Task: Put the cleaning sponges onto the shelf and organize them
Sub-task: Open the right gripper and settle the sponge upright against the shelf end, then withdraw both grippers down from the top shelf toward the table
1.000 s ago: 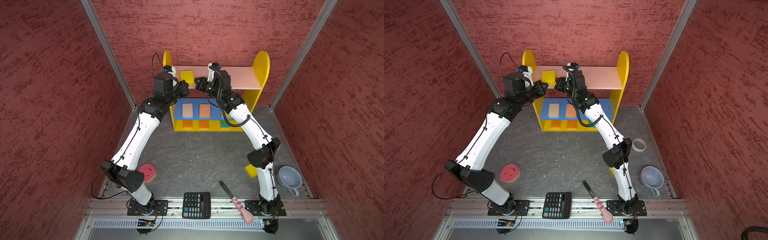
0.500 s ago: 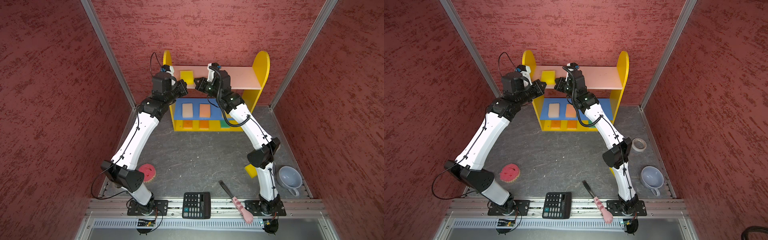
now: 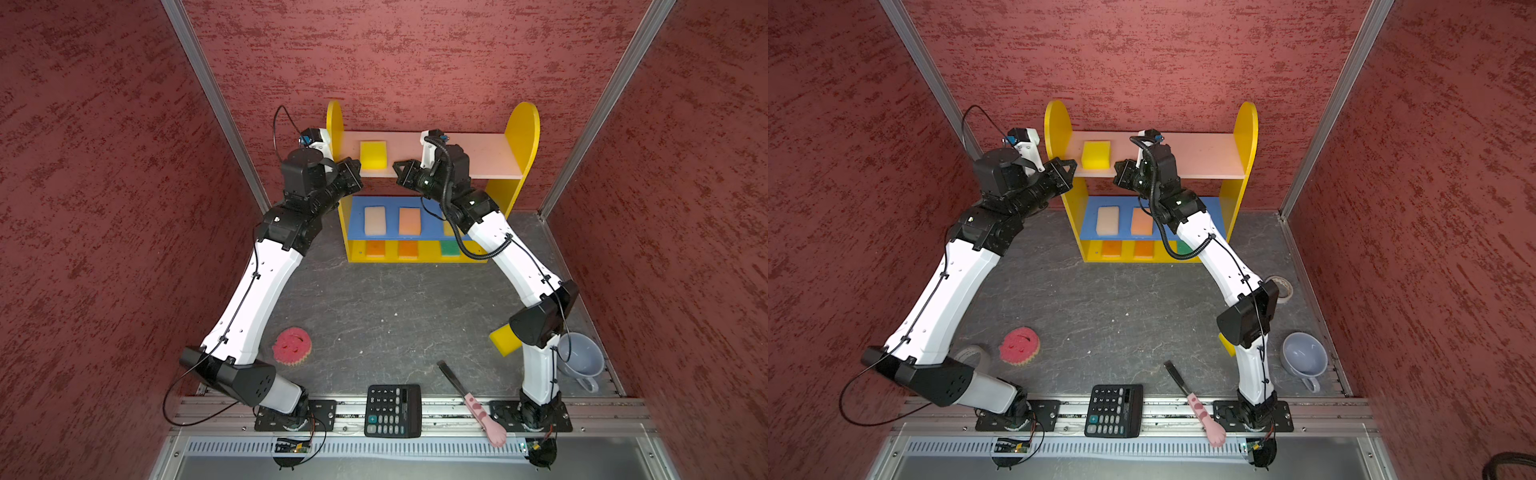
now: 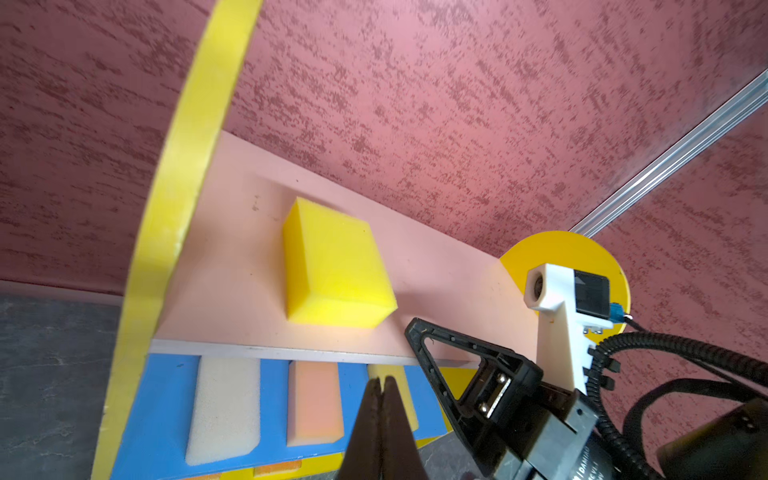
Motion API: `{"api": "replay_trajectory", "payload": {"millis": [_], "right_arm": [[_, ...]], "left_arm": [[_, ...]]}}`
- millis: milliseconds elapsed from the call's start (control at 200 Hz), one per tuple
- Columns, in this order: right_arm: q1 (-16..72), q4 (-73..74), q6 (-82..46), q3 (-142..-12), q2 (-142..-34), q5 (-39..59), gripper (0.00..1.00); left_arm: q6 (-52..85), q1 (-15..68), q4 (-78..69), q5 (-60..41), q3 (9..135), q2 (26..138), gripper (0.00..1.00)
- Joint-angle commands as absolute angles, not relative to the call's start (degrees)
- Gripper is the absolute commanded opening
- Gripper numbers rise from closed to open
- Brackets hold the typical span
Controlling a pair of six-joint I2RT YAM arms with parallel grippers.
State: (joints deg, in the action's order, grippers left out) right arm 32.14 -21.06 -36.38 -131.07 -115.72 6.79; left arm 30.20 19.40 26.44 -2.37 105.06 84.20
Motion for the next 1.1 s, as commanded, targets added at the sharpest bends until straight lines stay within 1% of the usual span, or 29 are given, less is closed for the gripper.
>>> {"api": "replay_trajectory", "payload": {"millis": [0,361,696,967,1092], "right_arm": [[32.1,-19.5,-36.1,-131.8,-115.2,5.3,0.00],[32.1,-22.3,-37.4,-140.2,-121.8,6.7,0.01],[32.3,-22.0,-38.2,-140.3,-122.5,8.2,0.01],[32.3,-23.1,-37.4,-140.1,-122.4,7.7,0.02],[32.3,-23.1,-36.4,-138.9,-120.7,7.1,0.02]], "left_arm": [[30.6,18.8,25.0,-1.8,103.2,83.7,0.00],[33.1,18.4,24.7,-5.6,103.9,88.0,0.00],[33.8,18.1,25.0,-6.8,106.9,91.7,0.00],[33.9,17.9,25.6,-6.5,106.6,91.0,0.00],[34.0,17.9,25.1,-6.7,105.3,89.4,0.00]]}}
